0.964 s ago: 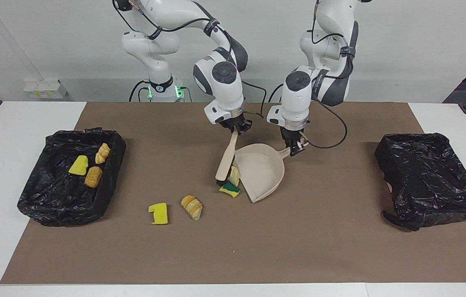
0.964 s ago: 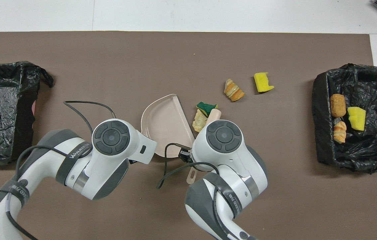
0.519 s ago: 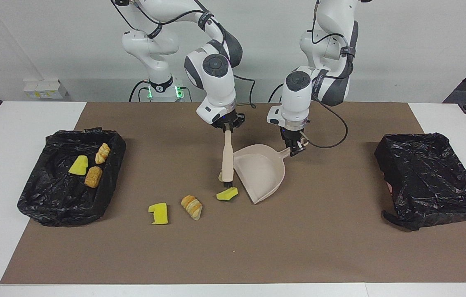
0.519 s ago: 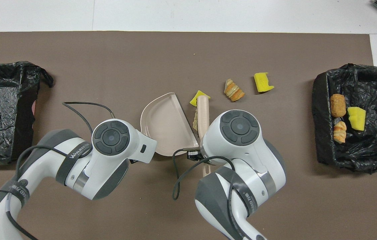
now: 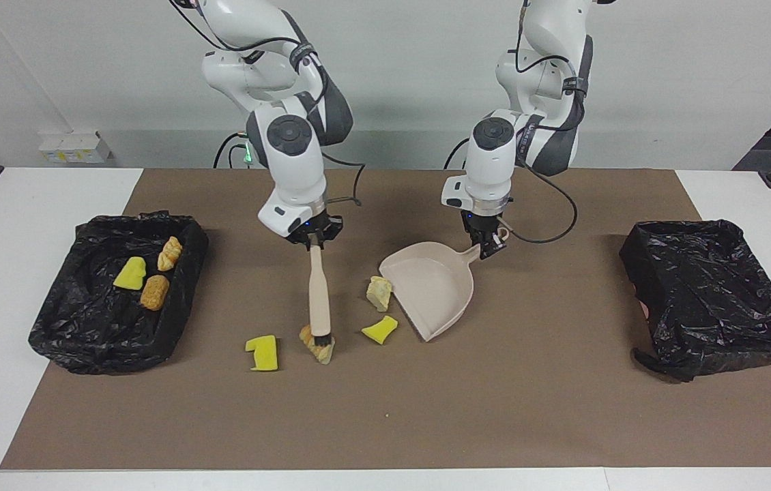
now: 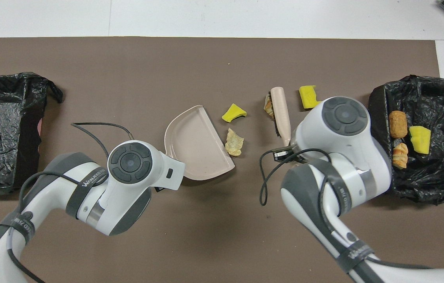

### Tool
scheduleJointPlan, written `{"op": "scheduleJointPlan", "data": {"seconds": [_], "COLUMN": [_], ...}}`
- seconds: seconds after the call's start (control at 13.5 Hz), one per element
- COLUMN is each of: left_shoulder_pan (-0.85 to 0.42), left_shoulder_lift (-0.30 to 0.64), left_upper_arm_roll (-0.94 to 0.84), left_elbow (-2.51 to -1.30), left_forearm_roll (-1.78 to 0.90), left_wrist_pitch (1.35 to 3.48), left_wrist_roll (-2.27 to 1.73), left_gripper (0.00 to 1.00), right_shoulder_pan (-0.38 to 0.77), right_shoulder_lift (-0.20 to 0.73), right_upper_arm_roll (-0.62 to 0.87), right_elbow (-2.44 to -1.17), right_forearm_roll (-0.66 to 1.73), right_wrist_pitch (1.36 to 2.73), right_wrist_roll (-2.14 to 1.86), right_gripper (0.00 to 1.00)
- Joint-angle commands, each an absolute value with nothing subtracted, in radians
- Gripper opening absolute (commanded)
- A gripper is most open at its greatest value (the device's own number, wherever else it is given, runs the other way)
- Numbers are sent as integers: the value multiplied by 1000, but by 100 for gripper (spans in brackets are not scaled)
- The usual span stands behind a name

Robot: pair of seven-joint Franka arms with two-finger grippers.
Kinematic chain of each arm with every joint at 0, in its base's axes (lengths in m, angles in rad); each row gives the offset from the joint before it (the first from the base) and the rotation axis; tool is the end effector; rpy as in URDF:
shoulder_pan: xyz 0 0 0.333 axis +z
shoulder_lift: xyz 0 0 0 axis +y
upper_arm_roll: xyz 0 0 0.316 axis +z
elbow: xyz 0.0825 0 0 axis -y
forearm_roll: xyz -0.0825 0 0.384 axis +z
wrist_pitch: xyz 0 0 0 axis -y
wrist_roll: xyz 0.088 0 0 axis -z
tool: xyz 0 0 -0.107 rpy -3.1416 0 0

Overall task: Sweep and dump trash in bin
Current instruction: 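Sweep the farther bread and sponge into the dustpan with the brush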

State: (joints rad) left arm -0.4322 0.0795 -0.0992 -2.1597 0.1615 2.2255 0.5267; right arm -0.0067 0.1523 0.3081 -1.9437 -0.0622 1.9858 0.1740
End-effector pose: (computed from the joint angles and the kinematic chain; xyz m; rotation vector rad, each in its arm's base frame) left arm 0.4740 -0.2723 0.3605 -2.5301 1.6525 0.0191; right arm 0.5549 0.1632 0.3996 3.0954 0.2395 -0.1512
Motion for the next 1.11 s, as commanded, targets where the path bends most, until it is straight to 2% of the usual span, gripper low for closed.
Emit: {"op": "scheduleJointPlan", "data": {"seconds": [0.0,0.37,0.74,1.04], "left_shoulder_pan": [-449,-449,-446,-443], "left_shoulder_lift": [60,60,60,63], "left_upper_arm_roll": [-86,-86,-84,-86], "left_elbow": [-2187,-2187,-2187,-2187], "left_forearm_roll": [152,152,152,152], "left_wrist_pitch": [2255,2255,2256,2253], "left_wrist_roll": [514,514,511,505], "left_gripper": [0,0,0,0], "right_shoulder_pan": [-11,-14,-8,24], "right_shoulder_lift": [156,204,325,356], "right_upper_arm_roll": [217,84,87,173], "right_elbow": [-1928,-1888,-1832,-1789], "right_forearm_roll": [-122,-216,-278,-261], "right_wrist_pitch": [2002,2019,2034,2013], "right_wrist_roll": [28,-116,-91,-15], "right_gripper": [0,0,0,0]}}
